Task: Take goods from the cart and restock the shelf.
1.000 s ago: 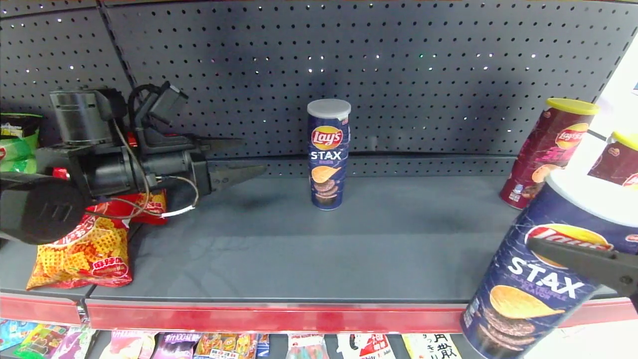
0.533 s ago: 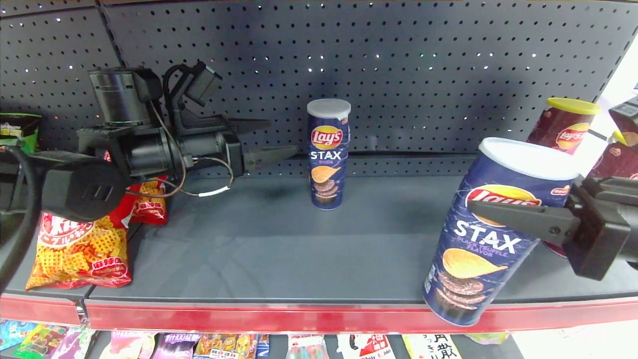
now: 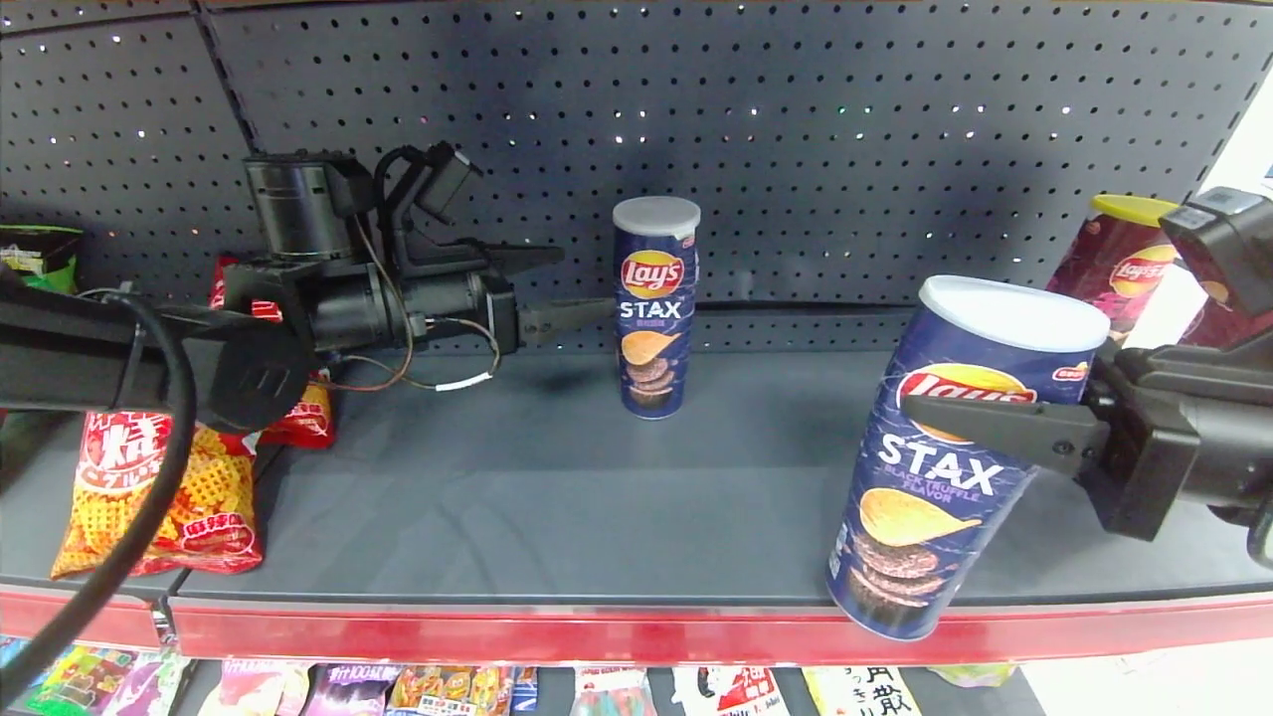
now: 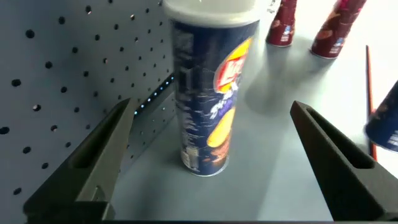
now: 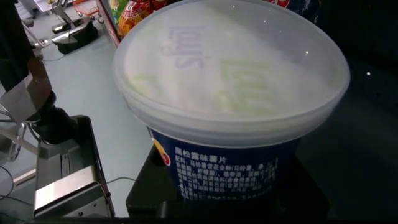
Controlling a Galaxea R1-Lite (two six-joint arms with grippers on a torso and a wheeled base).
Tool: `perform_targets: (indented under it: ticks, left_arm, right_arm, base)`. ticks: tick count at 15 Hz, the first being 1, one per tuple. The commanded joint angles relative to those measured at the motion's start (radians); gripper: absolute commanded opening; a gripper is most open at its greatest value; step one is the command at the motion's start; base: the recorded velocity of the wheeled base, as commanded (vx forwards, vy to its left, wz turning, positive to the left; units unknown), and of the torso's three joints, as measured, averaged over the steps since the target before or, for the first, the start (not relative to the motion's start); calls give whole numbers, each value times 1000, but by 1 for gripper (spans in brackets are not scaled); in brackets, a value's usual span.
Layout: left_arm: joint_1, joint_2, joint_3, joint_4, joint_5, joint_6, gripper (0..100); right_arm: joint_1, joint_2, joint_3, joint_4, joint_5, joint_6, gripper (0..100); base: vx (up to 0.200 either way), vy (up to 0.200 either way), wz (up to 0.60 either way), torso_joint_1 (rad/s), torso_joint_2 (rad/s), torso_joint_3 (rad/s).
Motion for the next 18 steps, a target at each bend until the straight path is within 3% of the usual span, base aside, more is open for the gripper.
perform_targets:
  ticks: [1, 7, 18]
  left_arm:
    - [-1, 52, -38, -1, 0, 0, 100]
    - [-21, 187, -191, -1, -5, -3, 100]
    - [-107, 326, -363, -1, -5, -6, 100]
  right_arm:
    - [0, 3, -4, 0, 0, 0, 0]
    - [-2, 8, -4, 0, -1, 0, 0]
    - [-2, 29, 10, -3, 0, 0, 0]
  base:
    - [0, 0, 0, 0, 0, 0]
    - [0, 0, 0, 0, 0, 0]
    - [0, 0, 0, 0, 0, 0]
